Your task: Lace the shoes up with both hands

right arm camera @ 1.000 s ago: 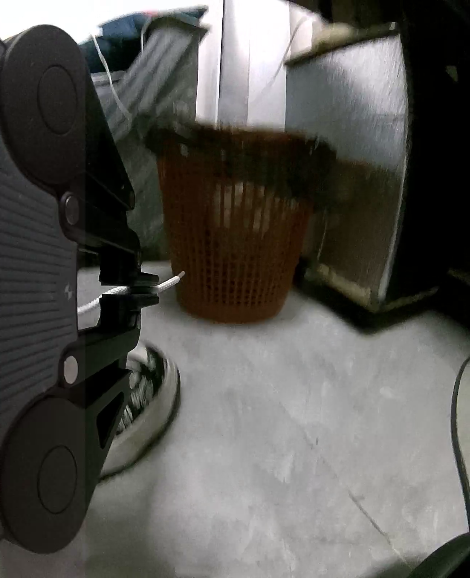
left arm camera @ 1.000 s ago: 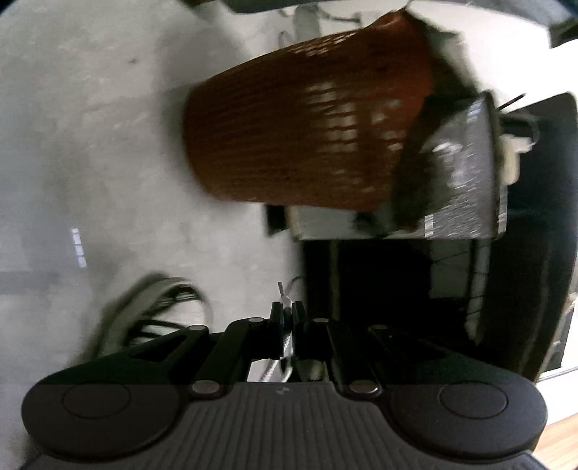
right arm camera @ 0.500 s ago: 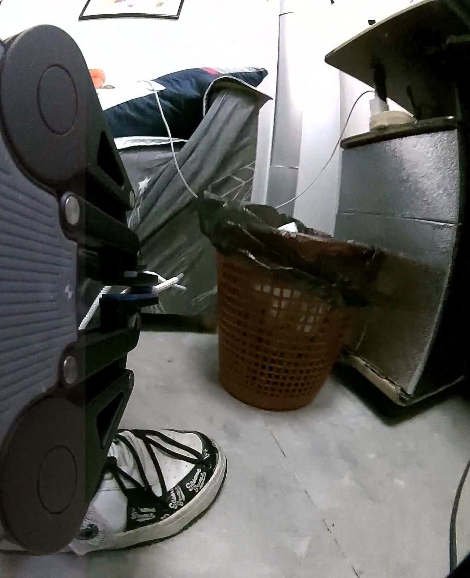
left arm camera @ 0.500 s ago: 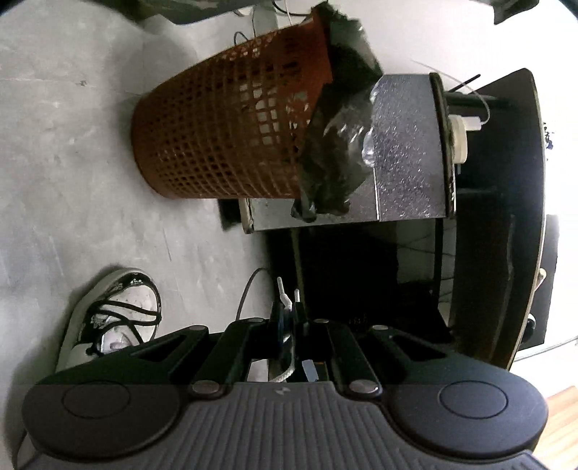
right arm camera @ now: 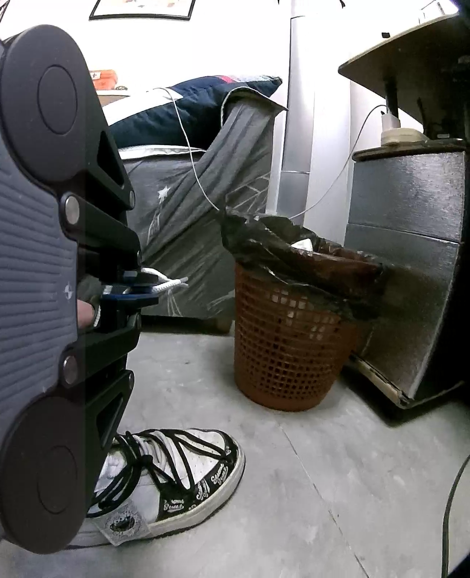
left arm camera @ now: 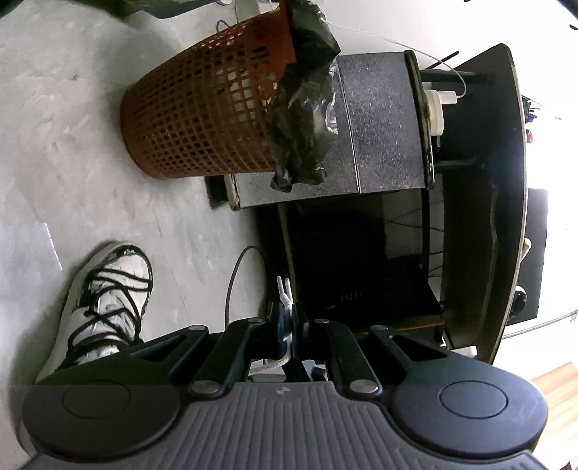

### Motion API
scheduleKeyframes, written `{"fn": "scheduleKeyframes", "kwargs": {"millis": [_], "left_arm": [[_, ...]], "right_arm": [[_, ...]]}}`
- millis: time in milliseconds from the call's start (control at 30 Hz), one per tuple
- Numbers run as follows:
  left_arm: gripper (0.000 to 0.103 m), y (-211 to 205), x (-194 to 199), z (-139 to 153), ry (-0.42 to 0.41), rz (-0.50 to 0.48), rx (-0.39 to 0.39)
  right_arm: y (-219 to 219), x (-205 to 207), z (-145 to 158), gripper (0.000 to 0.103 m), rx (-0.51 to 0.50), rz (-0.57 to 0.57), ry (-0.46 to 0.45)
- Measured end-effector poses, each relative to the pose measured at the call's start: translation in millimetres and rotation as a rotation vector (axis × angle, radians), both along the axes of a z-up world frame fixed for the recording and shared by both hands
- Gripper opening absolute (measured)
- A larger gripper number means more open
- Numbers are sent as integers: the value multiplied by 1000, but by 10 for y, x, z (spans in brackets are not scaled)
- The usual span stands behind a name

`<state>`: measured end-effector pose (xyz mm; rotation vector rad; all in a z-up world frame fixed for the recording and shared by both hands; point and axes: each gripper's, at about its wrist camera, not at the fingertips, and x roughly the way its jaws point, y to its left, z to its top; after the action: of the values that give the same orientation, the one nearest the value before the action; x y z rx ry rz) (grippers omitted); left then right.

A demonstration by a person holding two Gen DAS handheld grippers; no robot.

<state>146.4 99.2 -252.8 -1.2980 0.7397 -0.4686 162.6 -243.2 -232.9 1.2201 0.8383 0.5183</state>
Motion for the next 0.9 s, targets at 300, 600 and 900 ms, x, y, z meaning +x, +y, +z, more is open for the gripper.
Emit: {"fn": "scheduleKeyframes", "kwargs": {"millis": [300, 600, 900], "left_arm": [[5, 34, -63, 30, -1, 11, 2], [5, 59, -86, 23, 0, 24, -6], [5, 62, -84, 34, 1, 25, -3]], "right_arm": [[-25, -37, 43, 5, -8, -16, 1], [-35, -54, 37, 5, -3, -23, 3], [-13, -83, 39, 5, 1, -37, 4]]}}
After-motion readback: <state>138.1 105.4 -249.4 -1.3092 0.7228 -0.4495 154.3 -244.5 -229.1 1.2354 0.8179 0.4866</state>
